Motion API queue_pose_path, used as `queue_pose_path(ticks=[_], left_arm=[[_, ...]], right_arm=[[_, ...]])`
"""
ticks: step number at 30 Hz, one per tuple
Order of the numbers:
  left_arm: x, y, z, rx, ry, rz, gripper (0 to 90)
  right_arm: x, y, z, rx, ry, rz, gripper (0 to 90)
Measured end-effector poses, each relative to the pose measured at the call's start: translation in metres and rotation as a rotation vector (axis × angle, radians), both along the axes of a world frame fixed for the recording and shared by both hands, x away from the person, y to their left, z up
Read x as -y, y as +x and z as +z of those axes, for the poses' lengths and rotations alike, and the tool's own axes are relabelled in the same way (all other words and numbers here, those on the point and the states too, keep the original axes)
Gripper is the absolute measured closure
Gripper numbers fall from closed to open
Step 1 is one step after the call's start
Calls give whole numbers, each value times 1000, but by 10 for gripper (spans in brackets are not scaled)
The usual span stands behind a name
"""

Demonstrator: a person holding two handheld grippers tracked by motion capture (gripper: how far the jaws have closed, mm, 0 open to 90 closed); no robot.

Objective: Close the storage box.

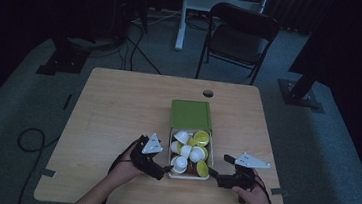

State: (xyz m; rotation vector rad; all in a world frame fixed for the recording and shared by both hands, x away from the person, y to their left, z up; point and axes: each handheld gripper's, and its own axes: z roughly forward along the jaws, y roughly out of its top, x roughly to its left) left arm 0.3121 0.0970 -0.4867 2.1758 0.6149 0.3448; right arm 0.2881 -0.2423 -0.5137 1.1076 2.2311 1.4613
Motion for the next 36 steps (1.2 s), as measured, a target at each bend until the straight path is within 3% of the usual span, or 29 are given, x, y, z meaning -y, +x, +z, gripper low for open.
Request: queue_pose_path(ticks=[36], left_arm=[[-1,21,-1,-17,6,32,1]], right_arm=[[-3,21,0,-6,3,-29,112]])
